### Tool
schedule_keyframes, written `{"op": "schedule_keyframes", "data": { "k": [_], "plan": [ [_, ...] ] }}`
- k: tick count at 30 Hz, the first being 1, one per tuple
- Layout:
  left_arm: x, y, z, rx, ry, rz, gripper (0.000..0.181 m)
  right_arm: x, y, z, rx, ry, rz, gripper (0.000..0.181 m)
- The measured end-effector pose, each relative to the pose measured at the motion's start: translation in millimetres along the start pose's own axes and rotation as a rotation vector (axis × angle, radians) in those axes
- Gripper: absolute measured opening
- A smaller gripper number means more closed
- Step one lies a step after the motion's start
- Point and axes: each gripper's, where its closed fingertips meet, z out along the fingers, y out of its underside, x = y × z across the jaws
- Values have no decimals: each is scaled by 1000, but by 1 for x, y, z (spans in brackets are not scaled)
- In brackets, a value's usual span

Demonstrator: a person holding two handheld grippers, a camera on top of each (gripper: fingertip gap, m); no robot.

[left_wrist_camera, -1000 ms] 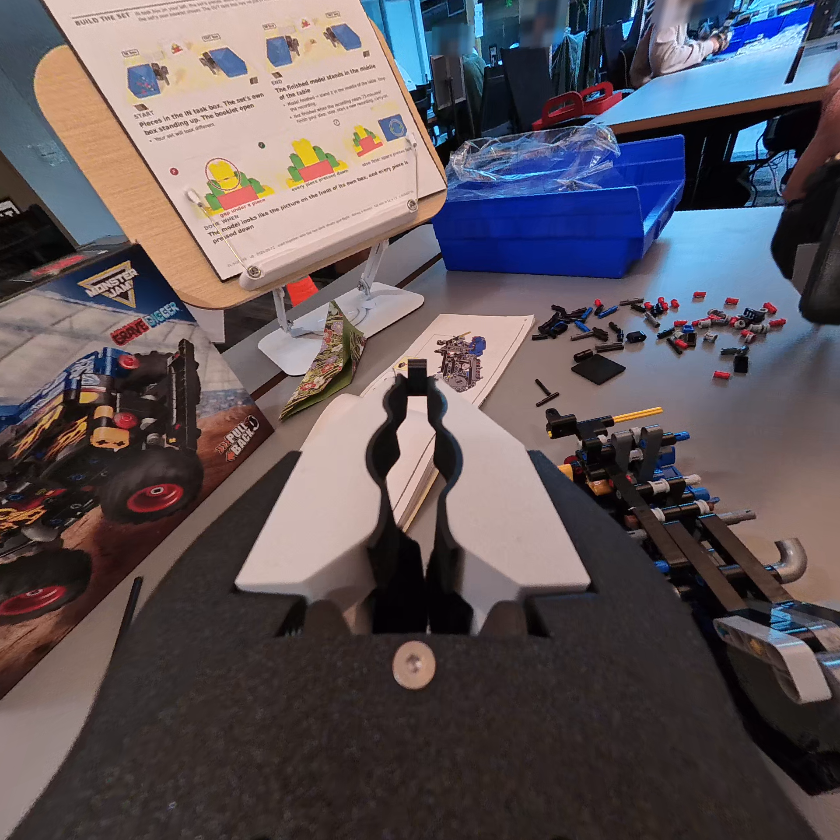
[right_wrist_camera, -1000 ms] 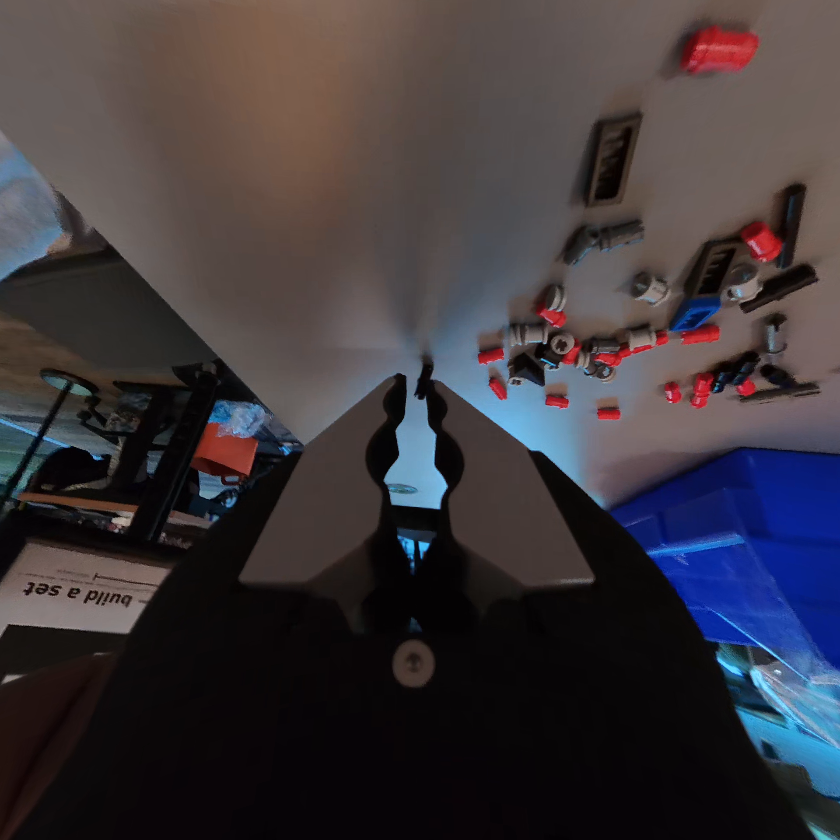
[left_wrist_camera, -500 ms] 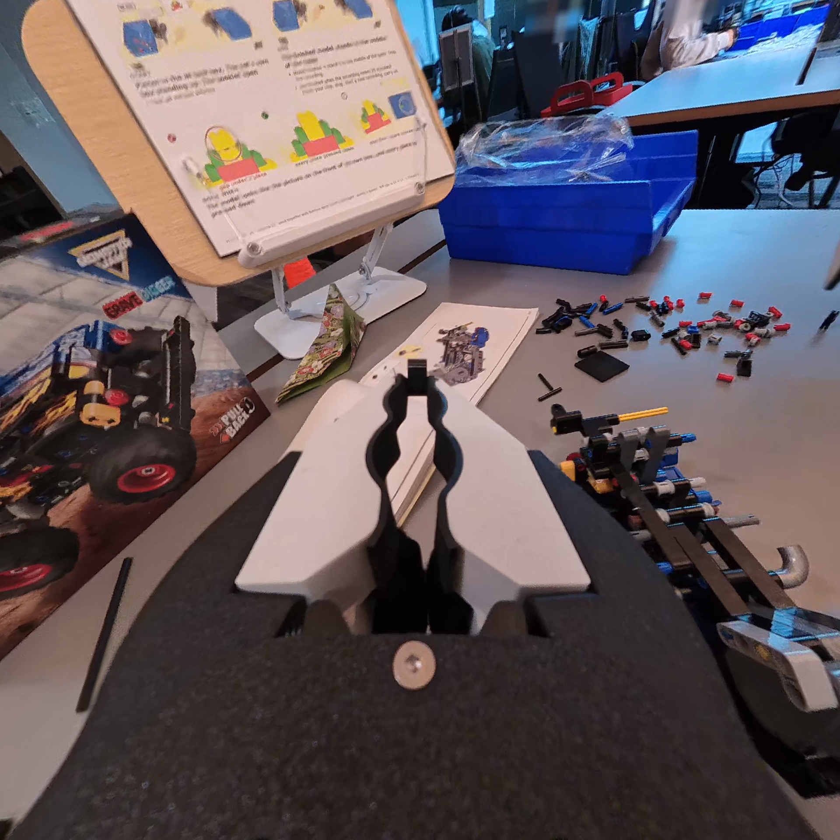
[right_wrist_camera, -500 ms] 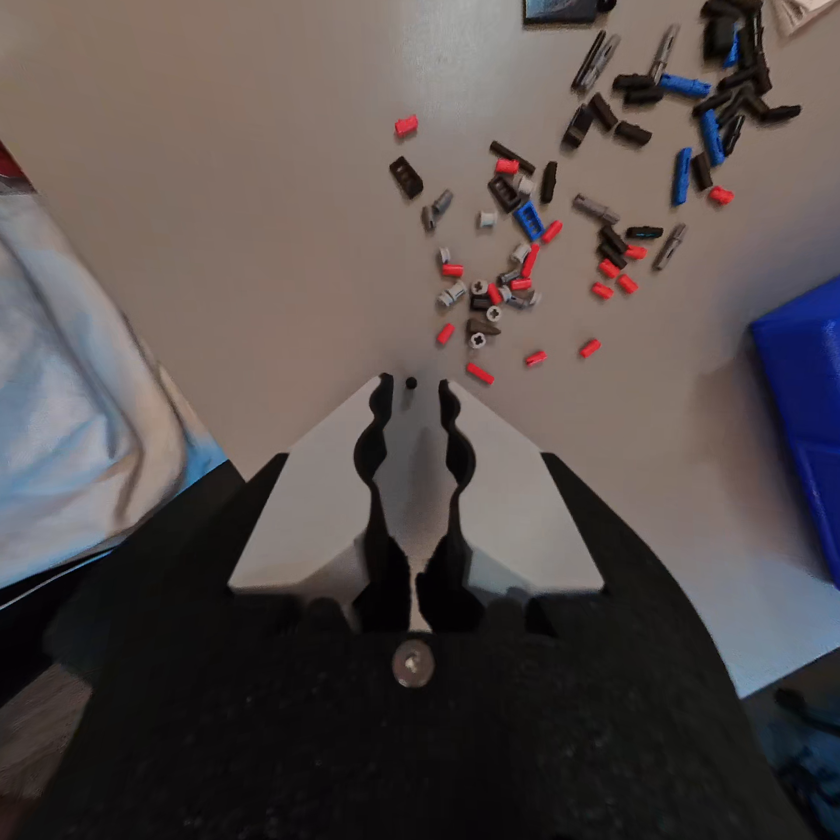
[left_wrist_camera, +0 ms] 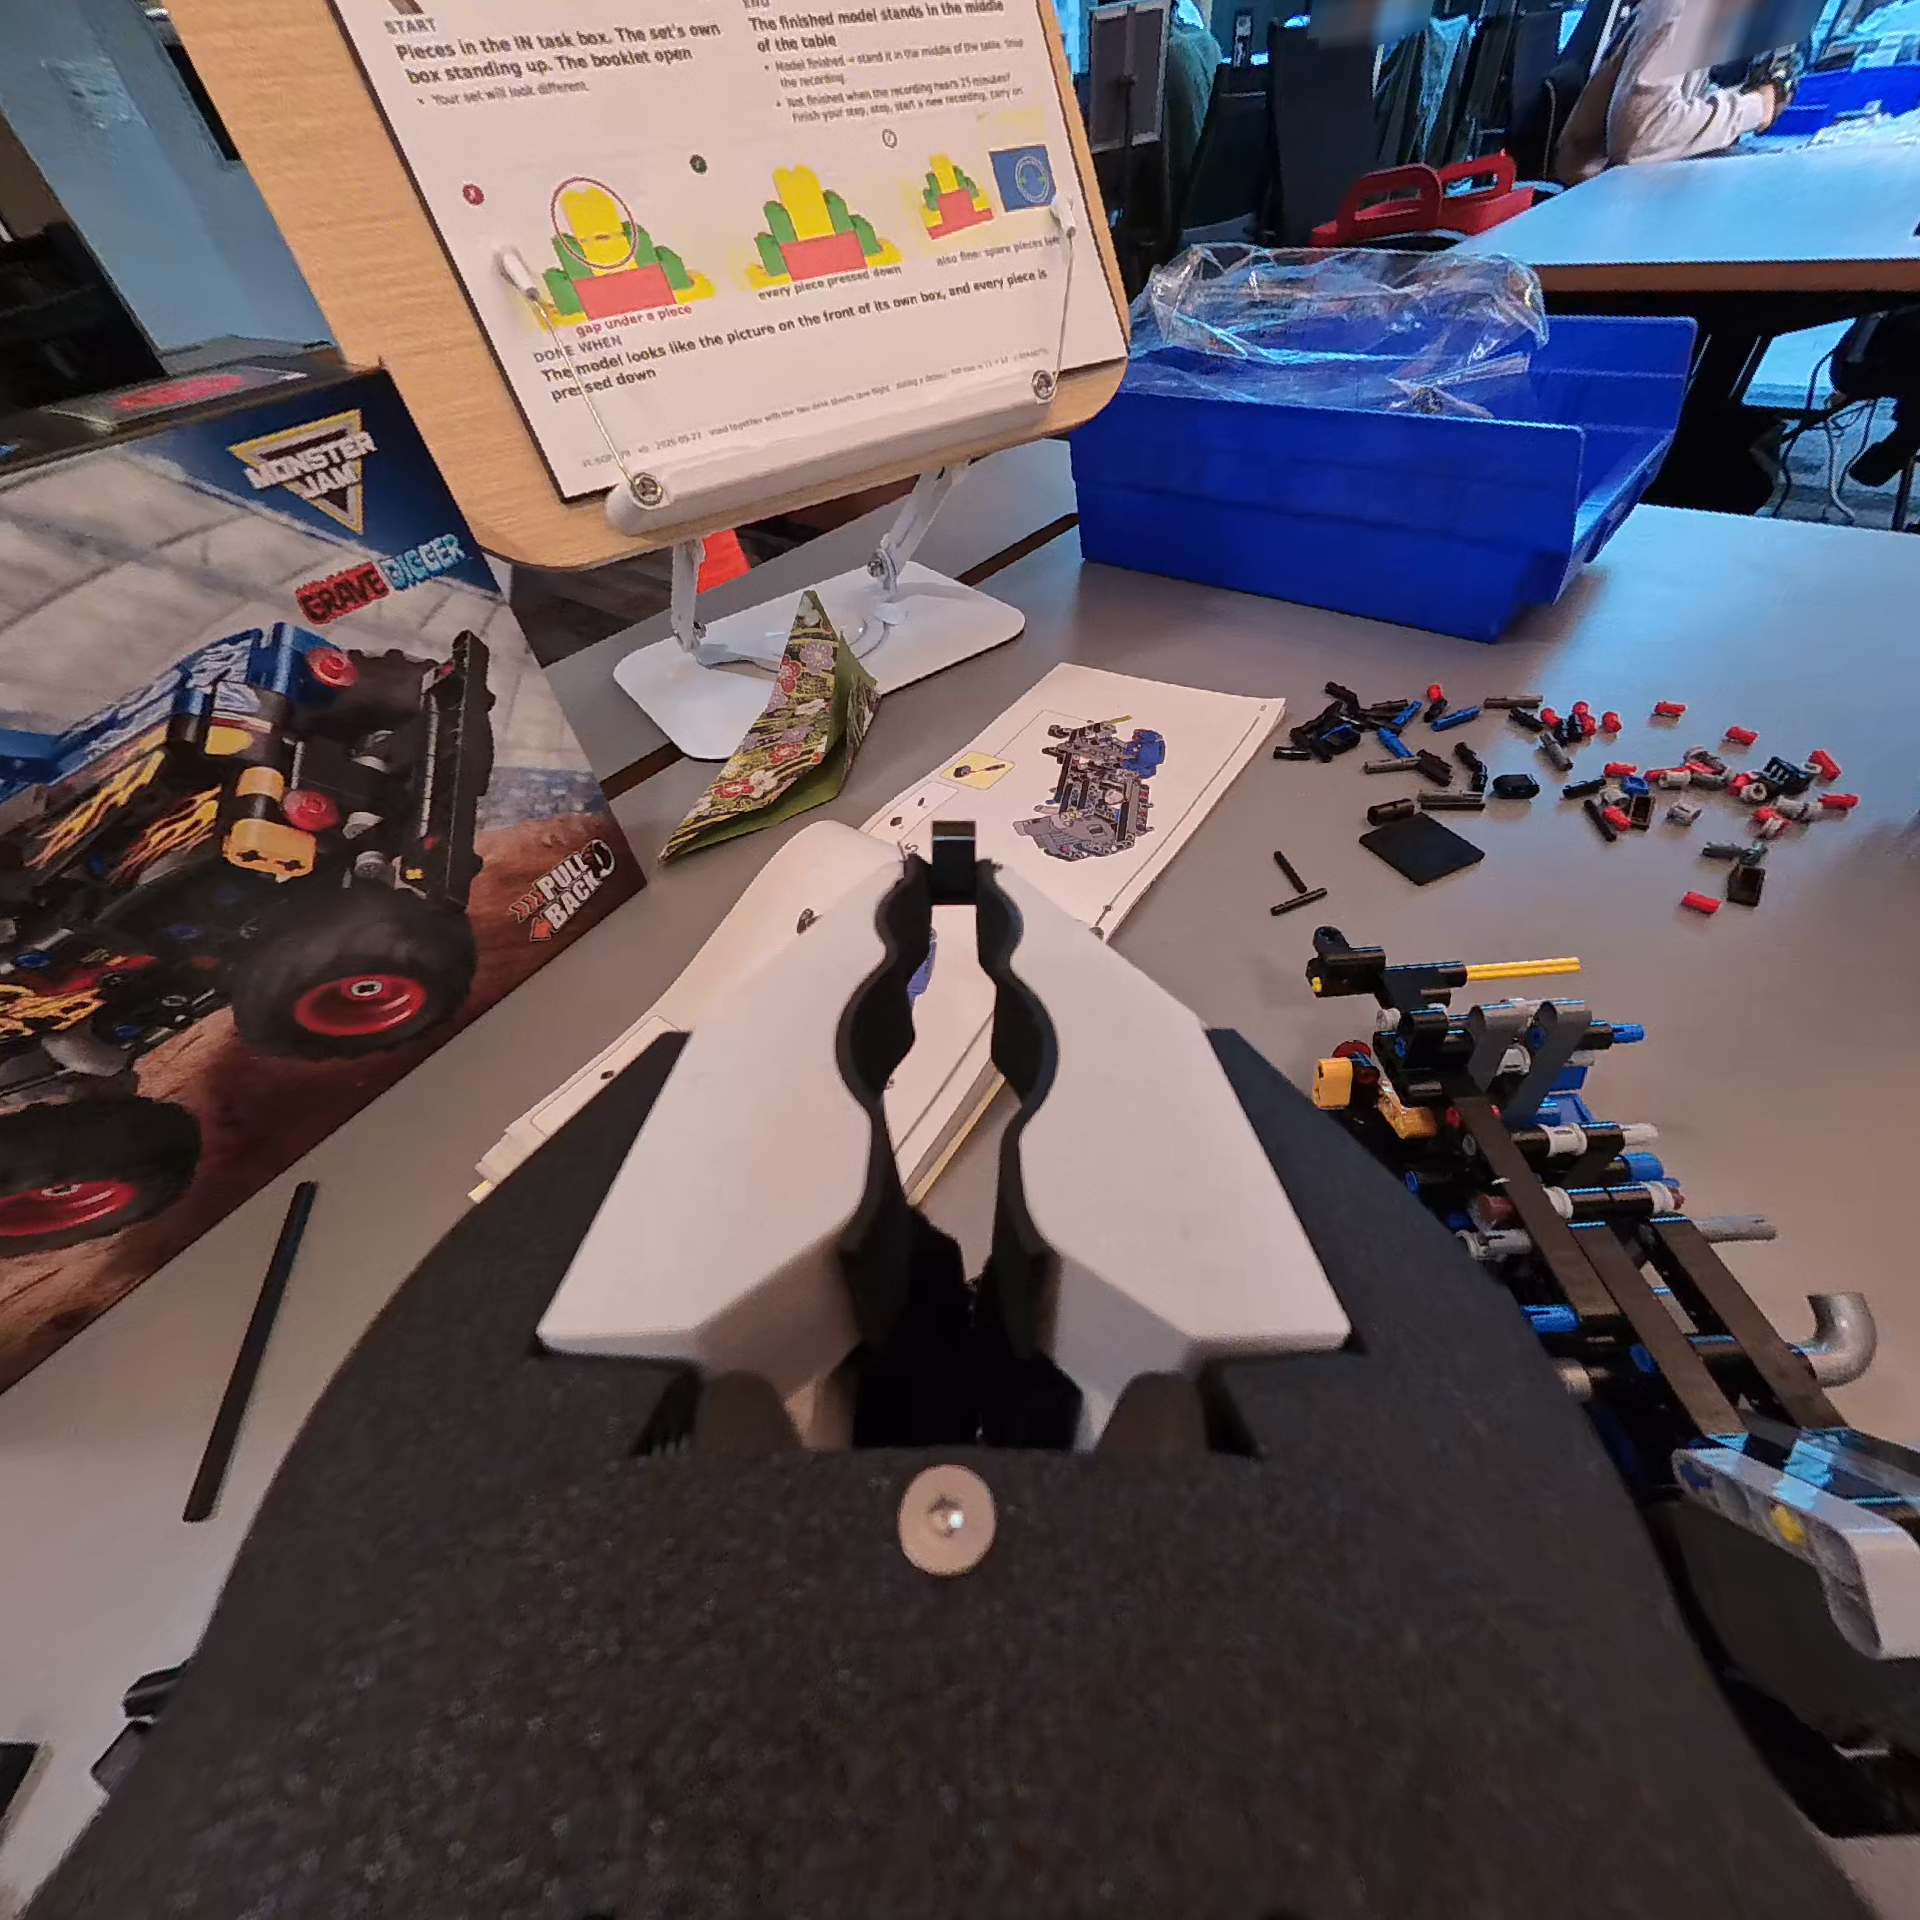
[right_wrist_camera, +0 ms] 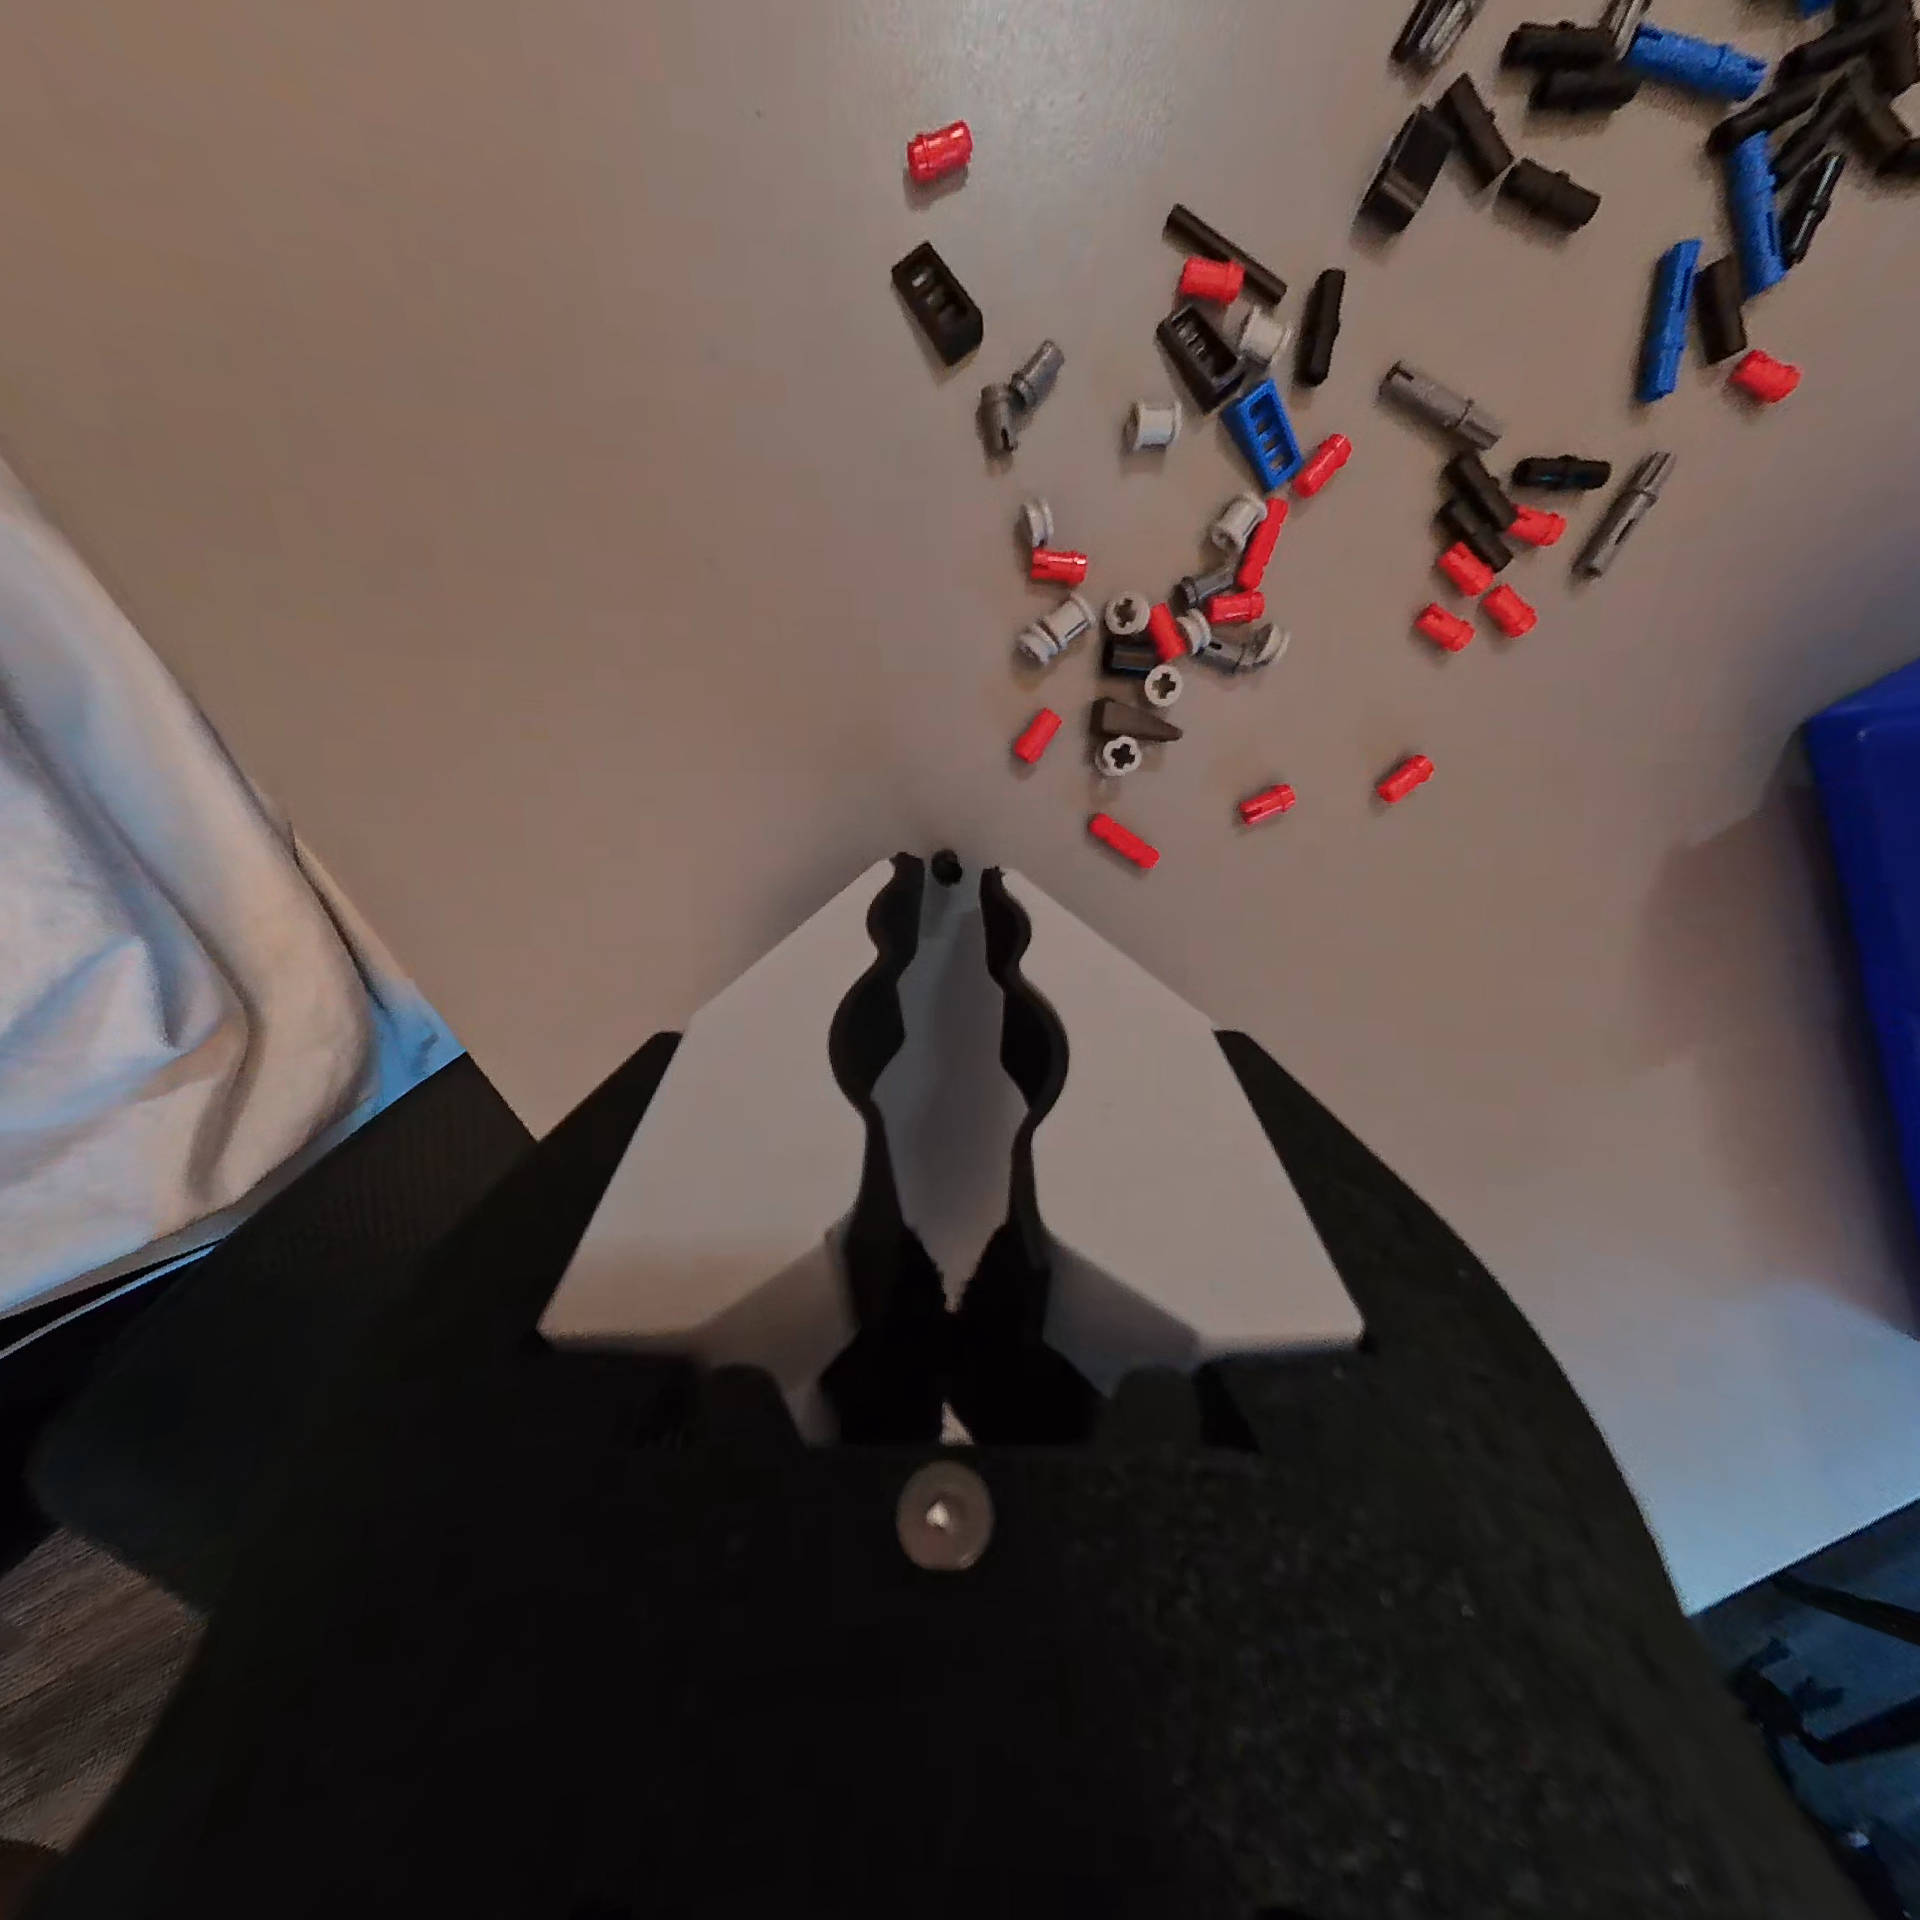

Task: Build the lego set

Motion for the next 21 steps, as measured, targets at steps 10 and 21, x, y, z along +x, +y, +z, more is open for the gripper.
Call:
{"op": "schedule_keyframes", "data": {
  "k": [10, 21],
  "plan": [
    [2, 2, 1, -8, 4, 16, 6, 0, -3, 2, 1, 9, -49, 4],
    [6, 6, 4, -24, 9, 34, 6, -18, -5, 3, -60, -48, -88, 4]
  ]
}}
